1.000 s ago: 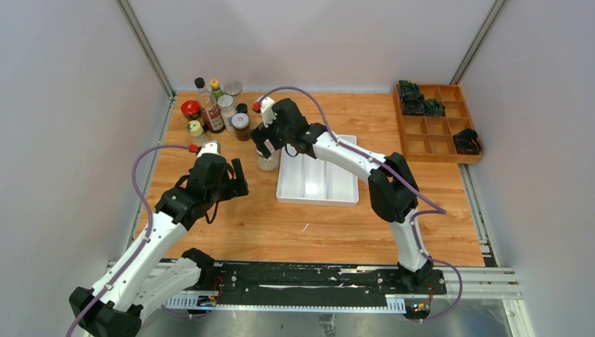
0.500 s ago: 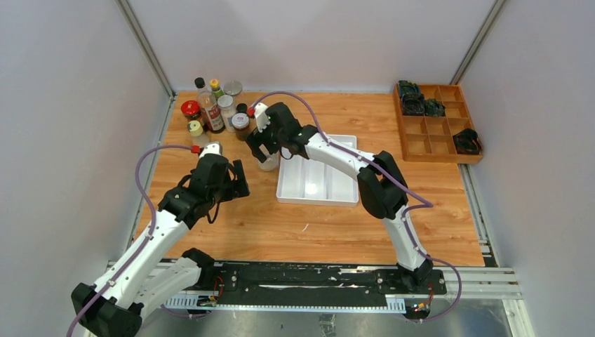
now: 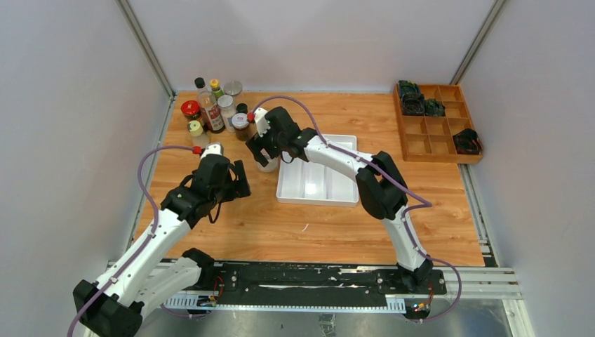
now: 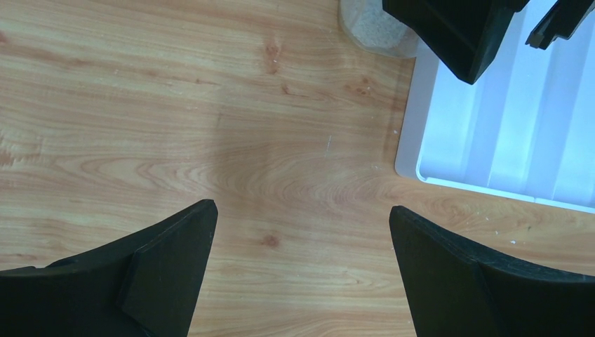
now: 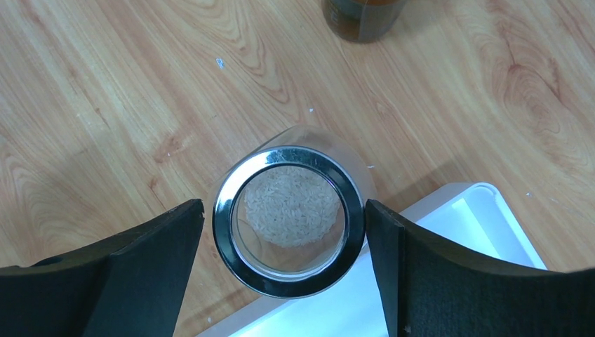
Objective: Organize the condiment bottles
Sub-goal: Pick up the bottle from the center of the board.
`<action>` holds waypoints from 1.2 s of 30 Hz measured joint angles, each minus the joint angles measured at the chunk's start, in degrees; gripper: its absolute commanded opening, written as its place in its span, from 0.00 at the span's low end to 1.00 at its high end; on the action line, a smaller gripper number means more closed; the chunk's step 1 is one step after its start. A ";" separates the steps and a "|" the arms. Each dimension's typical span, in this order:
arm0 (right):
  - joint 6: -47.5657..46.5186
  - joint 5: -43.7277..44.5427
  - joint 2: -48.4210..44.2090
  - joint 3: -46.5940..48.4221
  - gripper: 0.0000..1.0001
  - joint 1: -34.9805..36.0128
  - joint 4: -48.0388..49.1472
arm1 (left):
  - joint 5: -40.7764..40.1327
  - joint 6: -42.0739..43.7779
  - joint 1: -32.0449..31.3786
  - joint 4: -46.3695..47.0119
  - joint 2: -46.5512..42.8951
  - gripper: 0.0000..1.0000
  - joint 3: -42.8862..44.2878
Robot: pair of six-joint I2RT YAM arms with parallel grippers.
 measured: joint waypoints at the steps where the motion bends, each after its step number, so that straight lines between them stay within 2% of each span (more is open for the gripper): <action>1: 0.00 0.04 0.00 -0.15 0.85 0.02 -0.02 | 0.04 -0.02 0.00 0.09 0.02 1.00 0.00; 5: -0.09 0.66 0.00 -0.79 0.68 0.02 0.00 | 0.35 -0.20 0.00 0.68 0.04 1.00 -0.07; 10: -0.07 1.07 -0.07 -0.87 0.57 0.02 0.11 | 0.90 -0.24 0.00 0.90 0.04 1.00 -0.70; 22: -0.11 2.21 -2.16 -1.38 0.54 0.02 -1.97 | 1.25 -0.28 0.00 1.29 0.04 1.00 -1.81; 36: -2.78 2.19 -15.91 -1.70 0.55 -2.03 -9.27 | 1.46 -0.46 0.00 2.27 0.24 1.00 -1.86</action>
